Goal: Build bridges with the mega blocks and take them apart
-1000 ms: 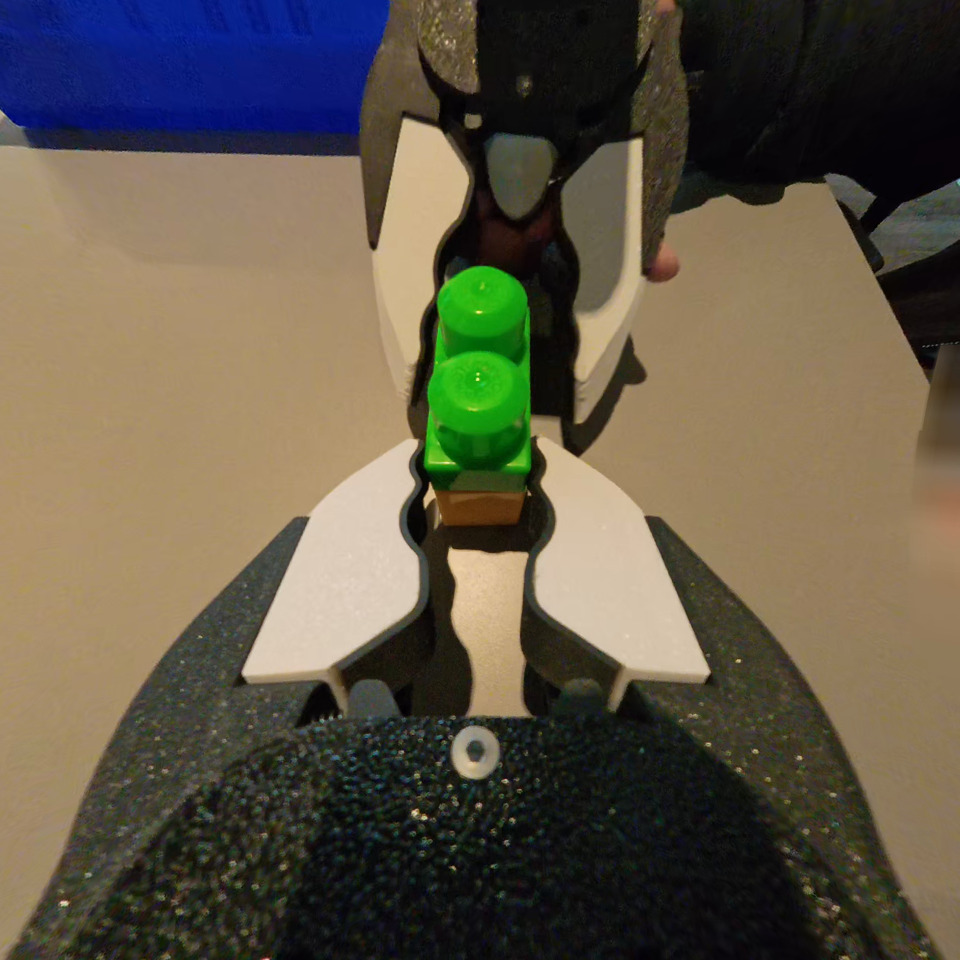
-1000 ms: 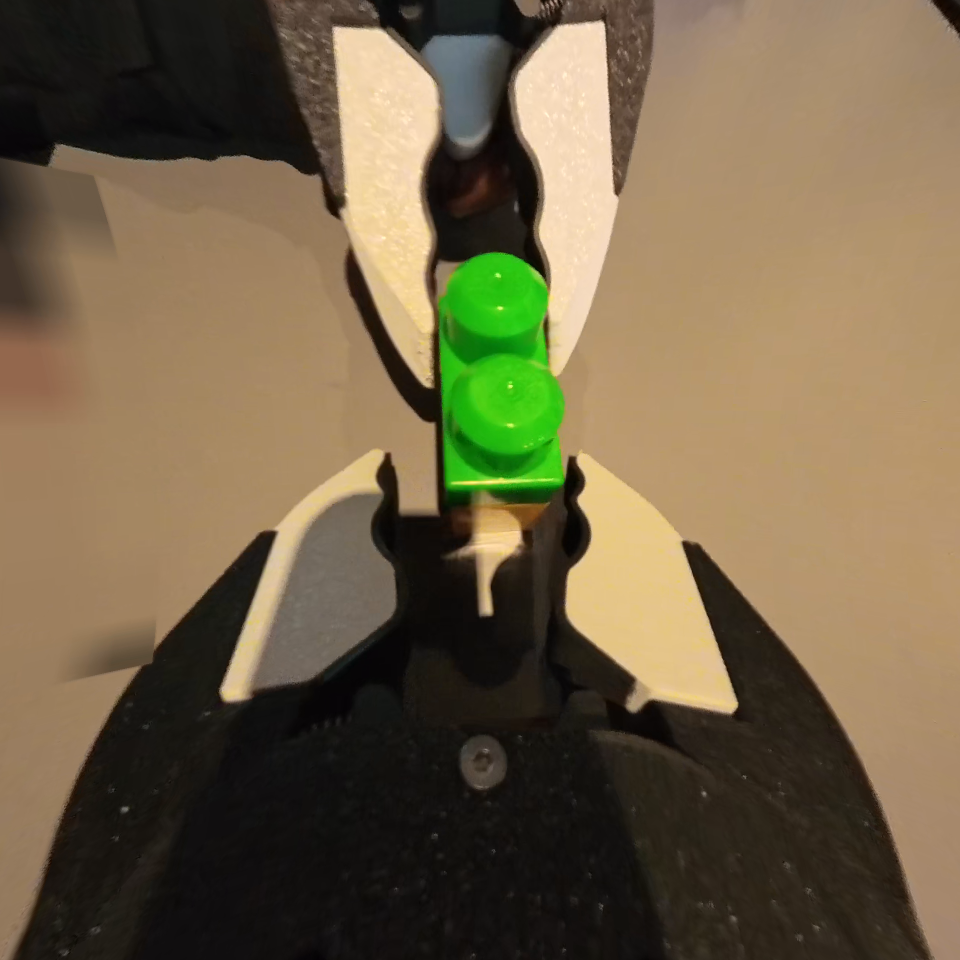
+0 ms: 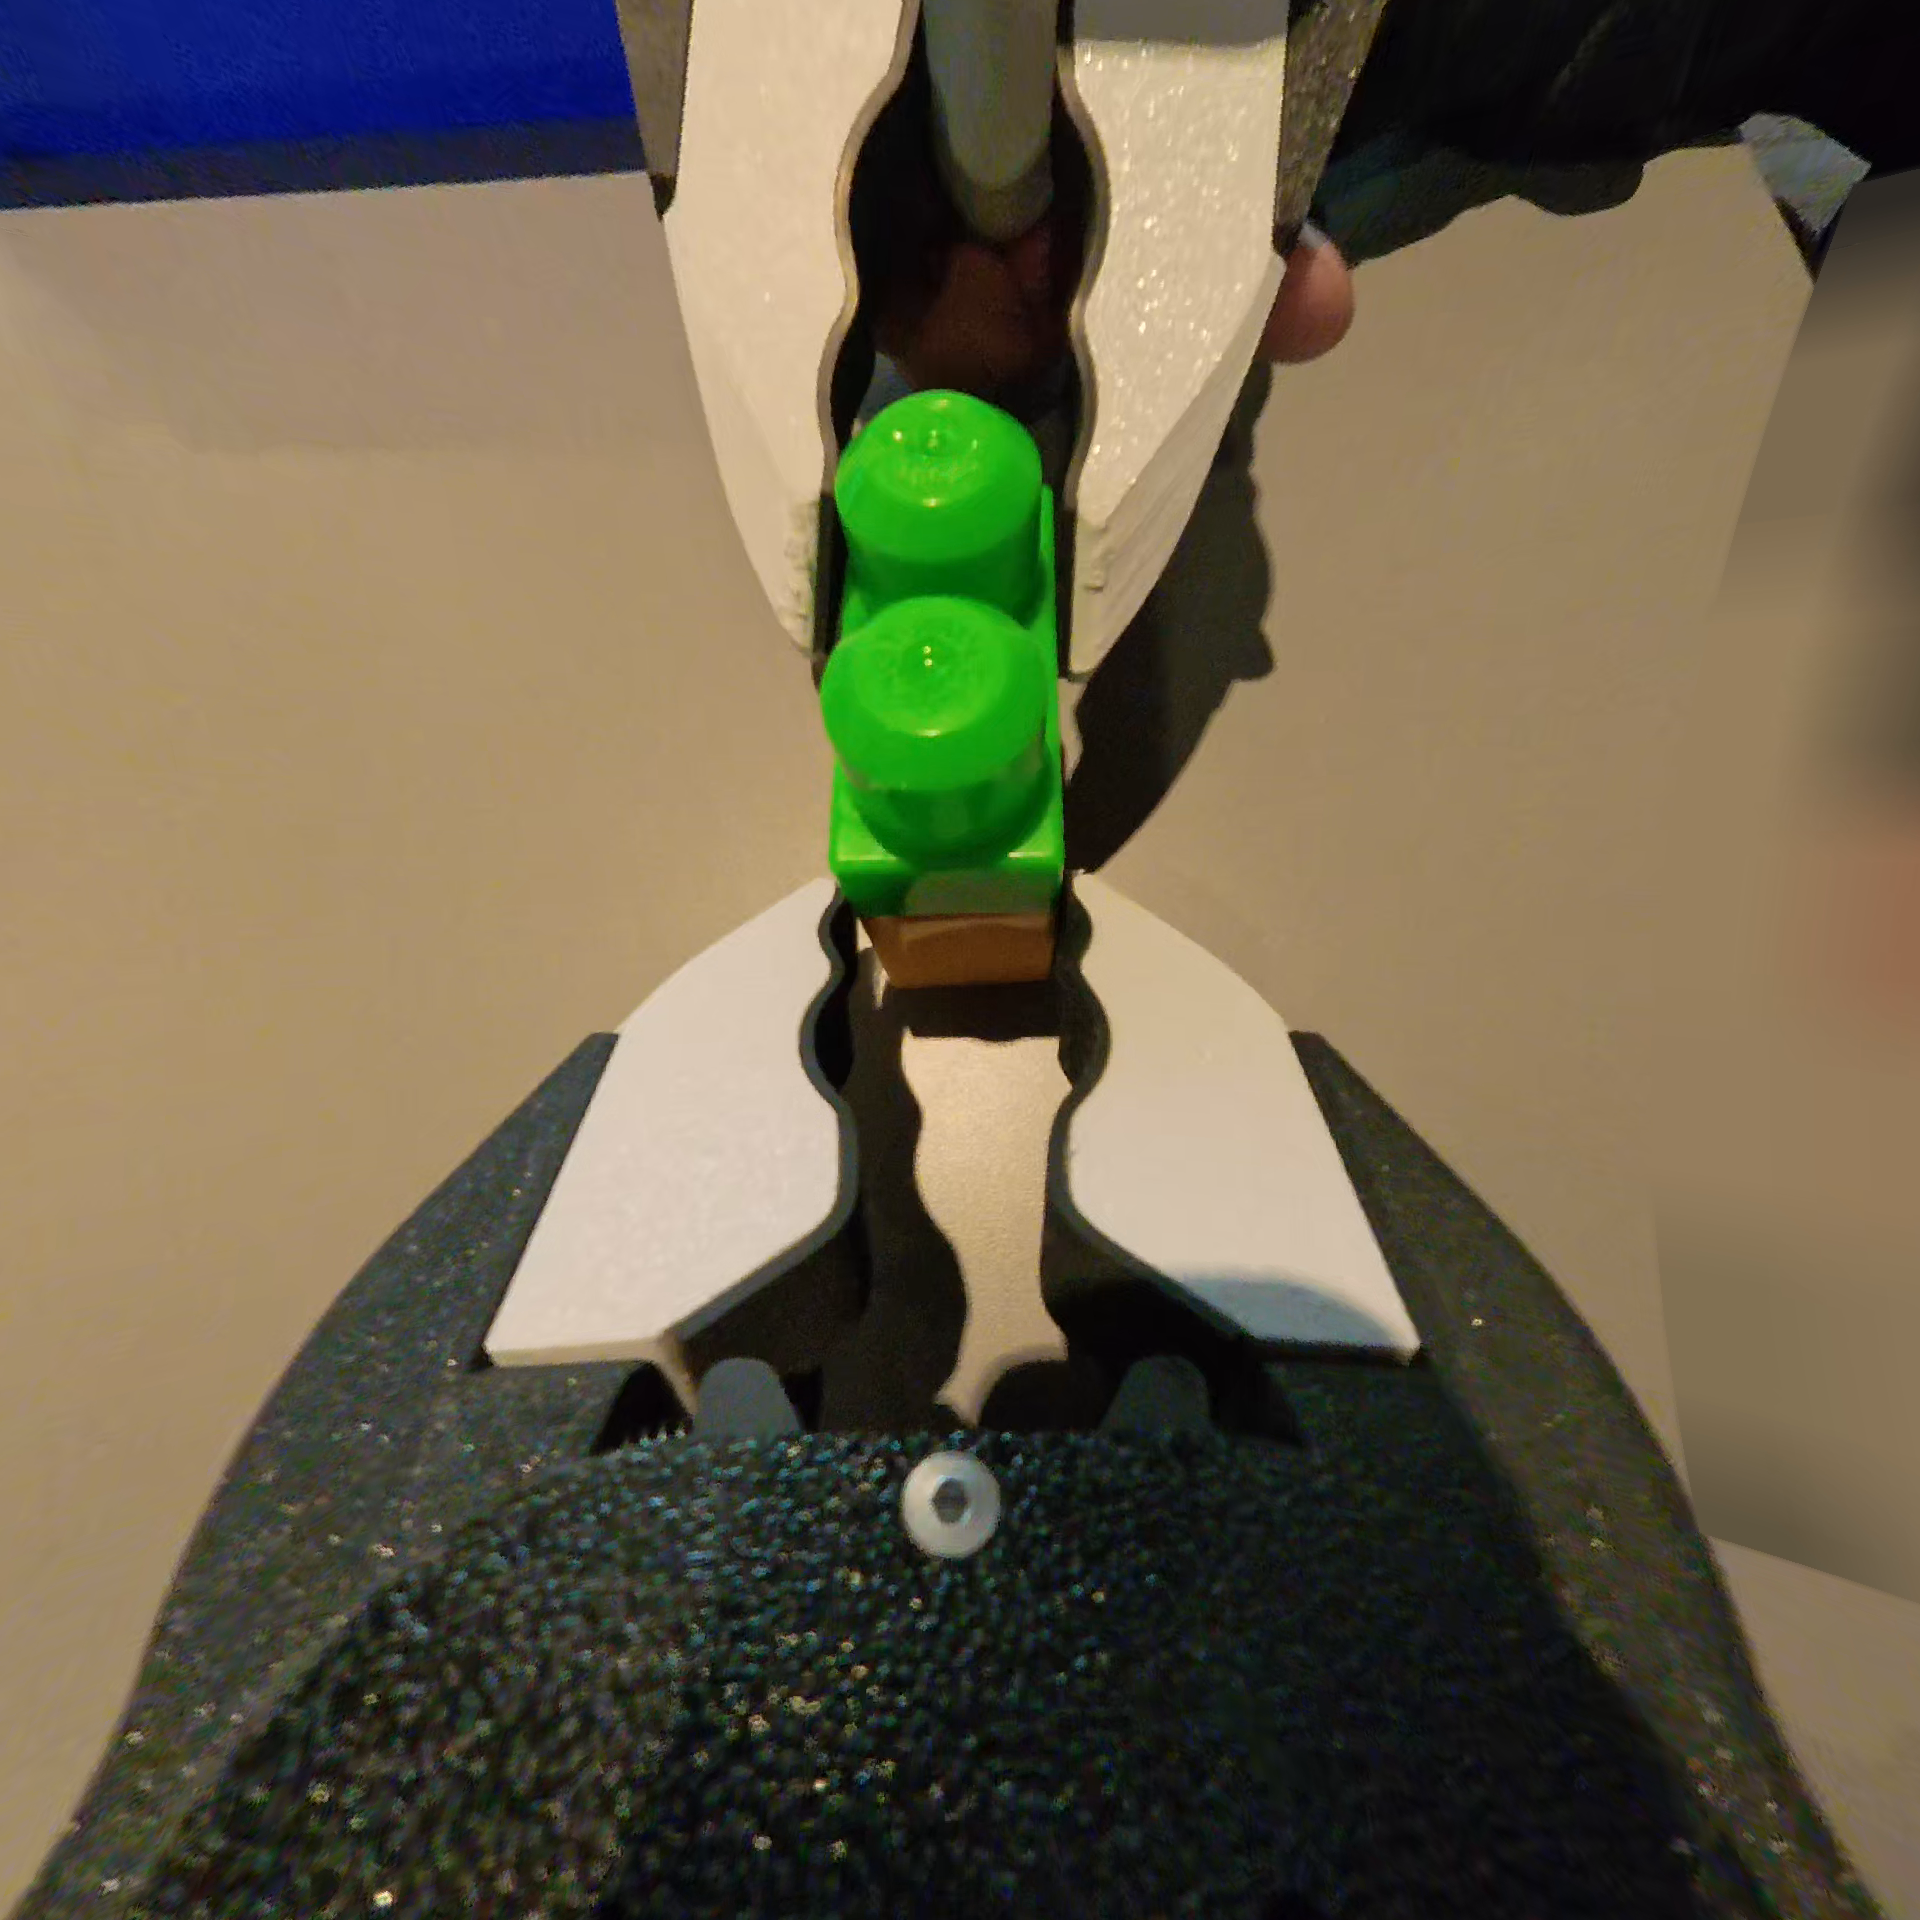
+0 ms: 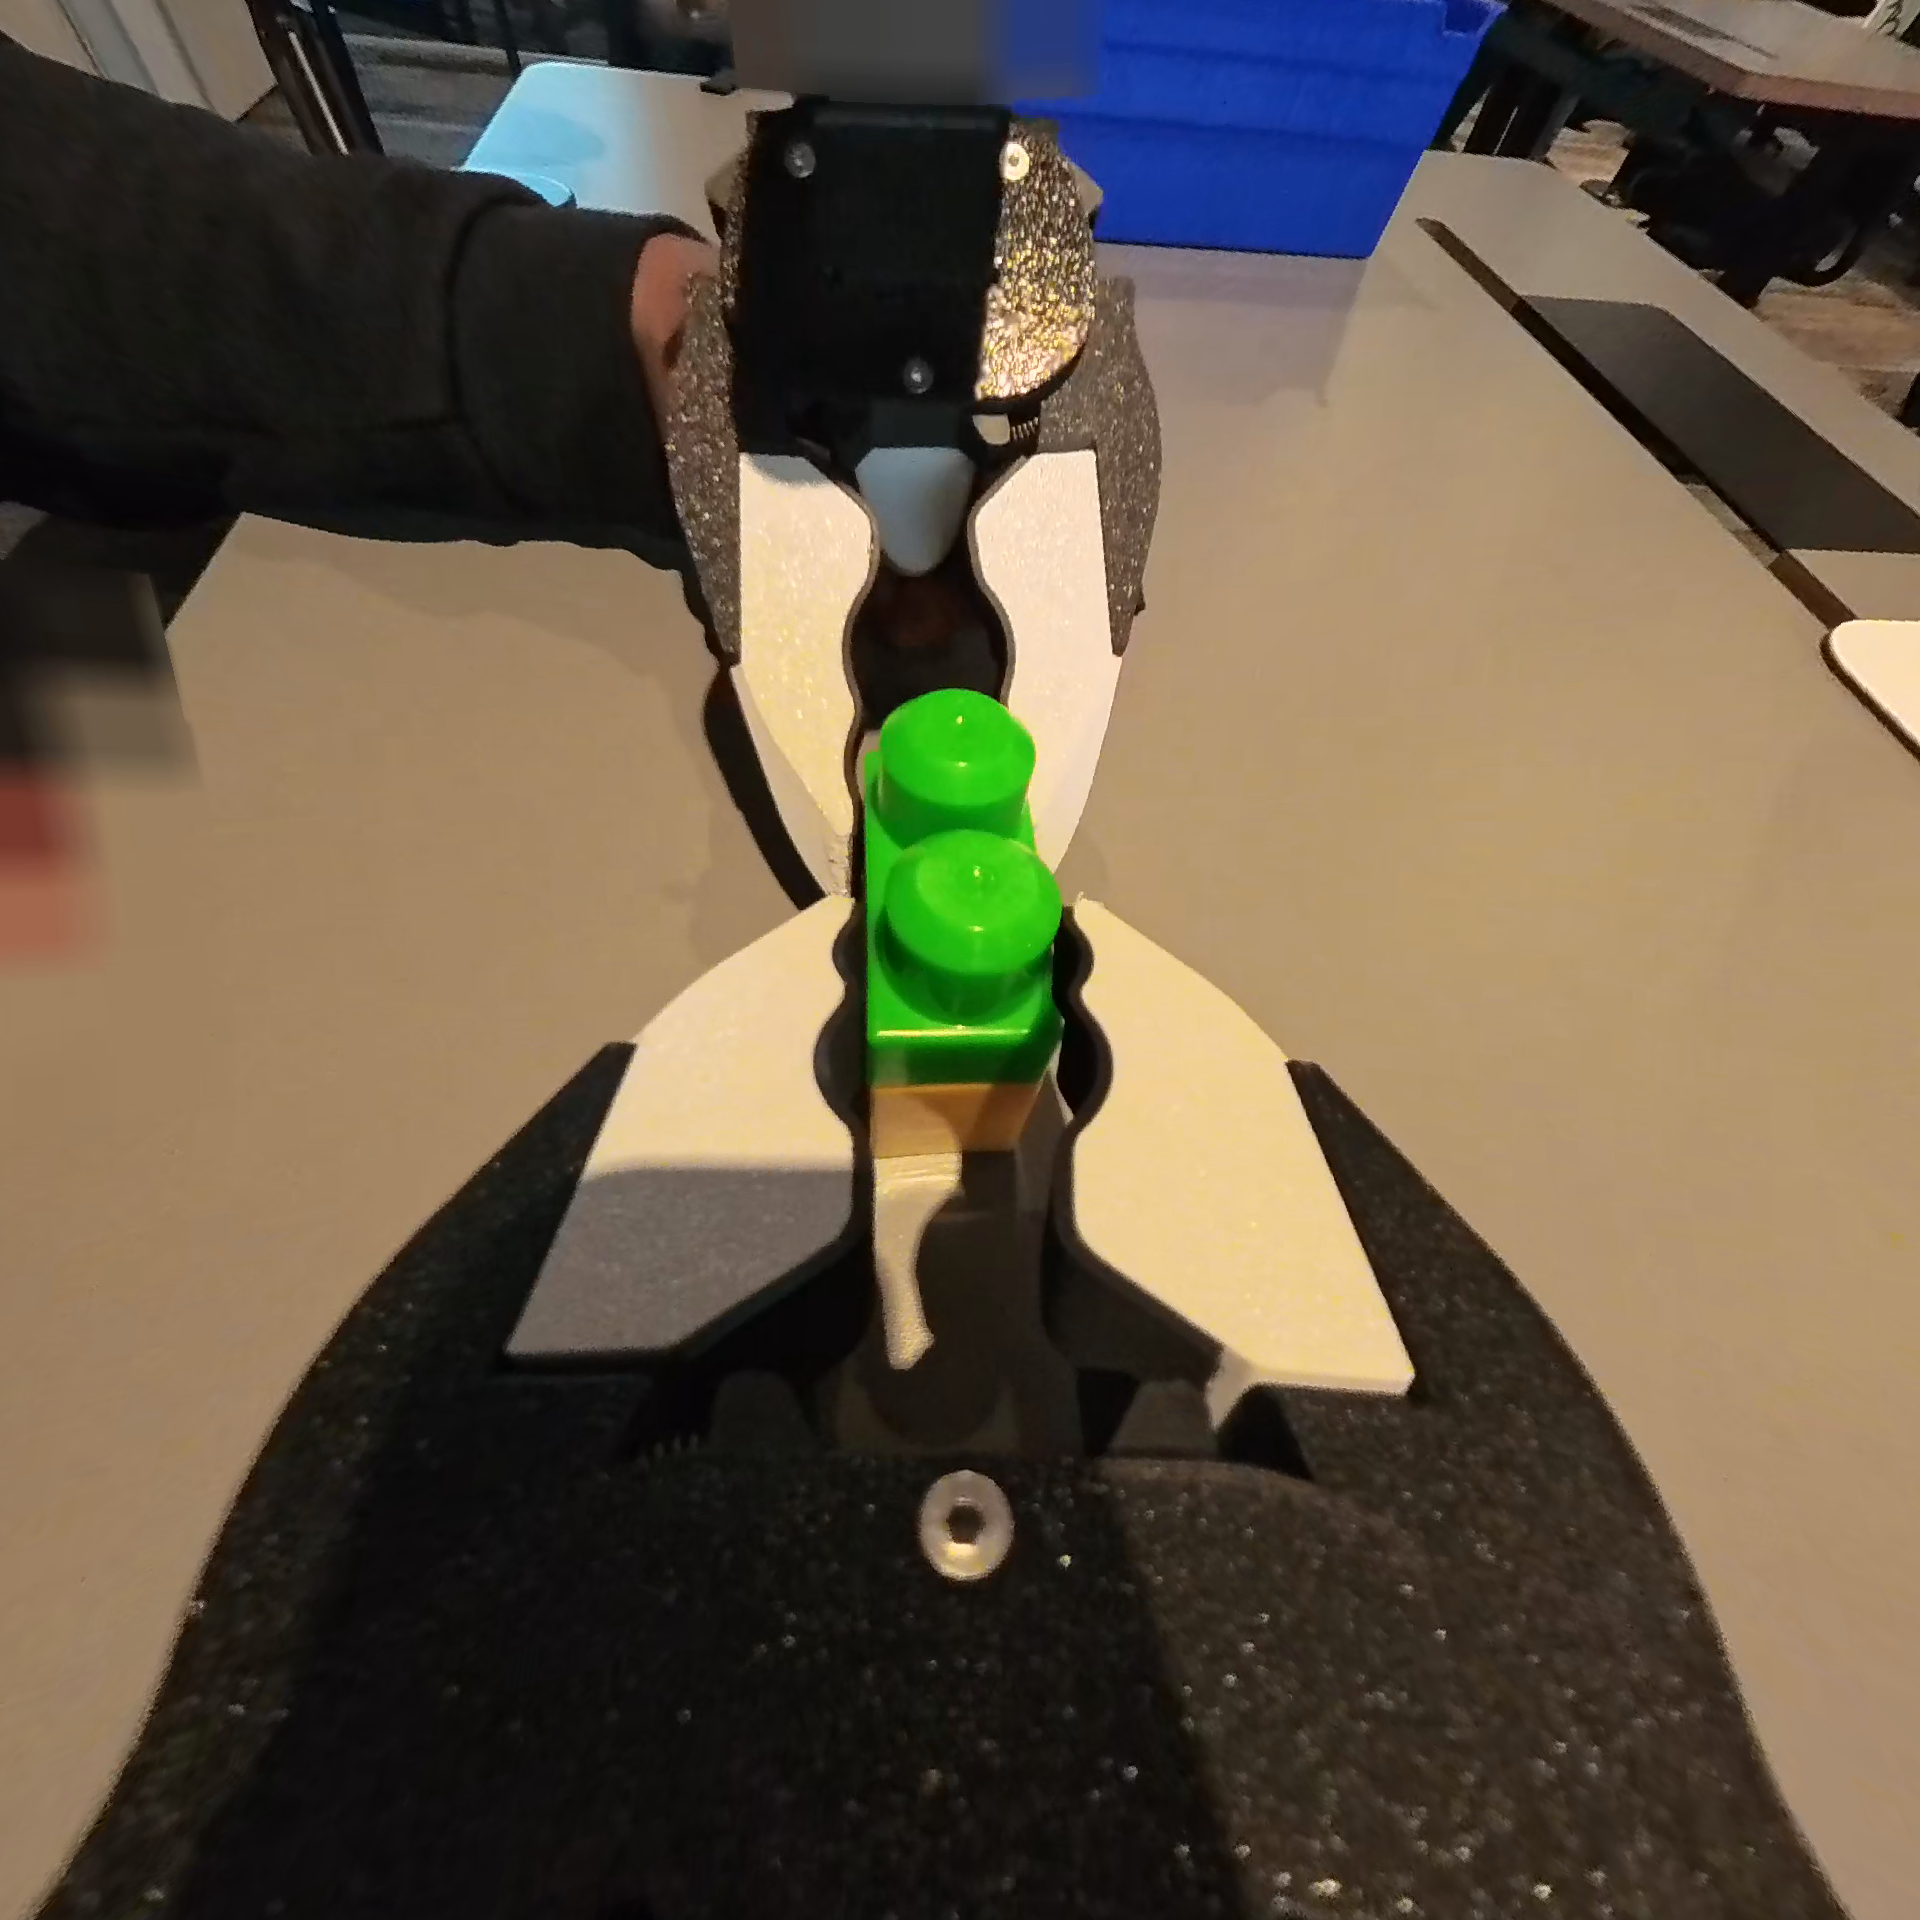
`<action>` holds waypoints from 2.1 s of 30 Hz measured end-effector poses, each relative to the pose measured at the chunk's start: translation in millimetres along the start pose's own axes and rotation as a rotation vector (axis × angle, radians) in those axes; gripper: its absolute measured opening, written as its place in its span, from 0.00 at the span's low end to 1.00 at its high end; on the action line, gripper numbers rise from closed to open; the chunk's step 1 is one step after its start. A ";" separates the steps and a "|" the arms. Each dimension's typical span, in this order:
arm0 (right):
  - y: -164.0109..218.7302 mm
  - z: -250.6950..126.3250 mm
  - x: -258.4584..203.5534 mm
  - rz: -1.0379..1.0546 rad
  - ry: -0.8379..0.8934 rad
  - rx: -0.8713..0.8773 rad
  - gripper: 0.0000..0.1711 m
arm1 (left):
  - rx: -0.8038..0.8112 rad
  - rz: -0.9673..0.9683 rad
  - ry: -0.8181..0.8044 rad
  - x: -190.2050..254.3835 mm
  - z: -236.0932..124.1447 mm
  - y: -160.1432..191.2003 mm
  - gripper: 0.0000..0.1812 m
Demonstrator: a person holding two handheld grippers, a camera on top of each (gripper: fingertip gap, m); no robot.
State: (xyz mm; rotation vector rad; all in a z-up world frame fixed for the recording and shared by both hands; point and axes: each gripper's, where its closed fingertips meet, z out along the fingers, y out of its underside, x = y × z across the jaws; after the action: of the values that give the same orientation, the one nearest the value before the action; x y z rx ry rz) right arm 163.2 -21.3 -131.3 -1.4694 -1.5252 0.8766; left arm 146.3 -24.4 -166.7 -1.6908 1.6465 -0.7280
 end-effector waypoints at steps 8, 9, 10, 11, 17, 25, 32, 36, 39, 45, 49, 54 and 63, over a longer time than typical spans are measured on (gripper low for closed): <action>-0.8 1.2 -2.3 -0.011 -0.008 0.000 0.20 | -0.022 0.013 0.023 1.9 -1.4 1.9 0.19; -0.8 1.3 -2.3 -0.011 -0.008 0.001 0.20 | -0.018 0.012 0.025 1.9 -1.4 1.8 0.19; -0.8 1.2 -2.1 -0.010 -0.008 0.002 0.20 | -0.014 0.011 0.025 1.8 -1.4 1.6 0.19; -0.8 1.2 -1.6 -0.007 -0.006 0.002 0.20 | -0.011 0.010 0.020 1.1 -1.3 1.4 0.19; -1.3 2.2 -3.5 -0.011 -0.010 -0.002 0.20 | 0.032 0.006 0.062 6.3 -19.3 -7.1 0.21; -1.5 2.3 -3.1 -0.008 -0.009 -0.002 0.20 | 0.152 0.044 -0.018 -1.4 -28.2 -30.7 0.19; -1.6 2.1 -2.7 0.003 -0.016 0.004 0.20 | 0.192 0.033 -0.013 0.6 -24.3 -33.6 0.15; -1.2 2.4 -2.7 0.007 -0.021 -0.006 0.20 | 0.214 -0.016 0.012 0.4 -23.9 -32.9 0.15; -0.9 2.5 -2.8 0.007 -0.023 -0.006 0.20 | 0.213 -0.022 0.018 0.4 -23.5 -32.4 0.15; -0.4 3.0 -3.1 0.020 -0.030 -0.007 0.20 | 0.231 -0.043 0.045 0.6 -22.7 -31.6 0.15; -0.4 3.1 -3.2 0.022 -0.032 -0.007 0.20 | 0.232 -0.044 0.040 0.5 -22.6 -31.7 0.15; -1.0 2.3 -3.5 0.007 -0.019 0.005 0.21 | 0.232 -0.071 0.046 0.5 -22.7 -32.5 0.15; 19.6 10.4 -3.3 -0.027 0.017 -0.151 0.25 | 0.246 -0.065 0.066 0.6 -22.7 -32.2 0.15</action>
State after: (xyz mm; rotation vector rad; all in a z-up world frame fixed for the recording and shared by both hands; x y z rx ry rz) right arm 162.0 -22.5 -153.7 -1.5557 -1.6245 0.7452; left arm 149.0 -27.0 -127.5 -1.5647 1.4824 -0.9852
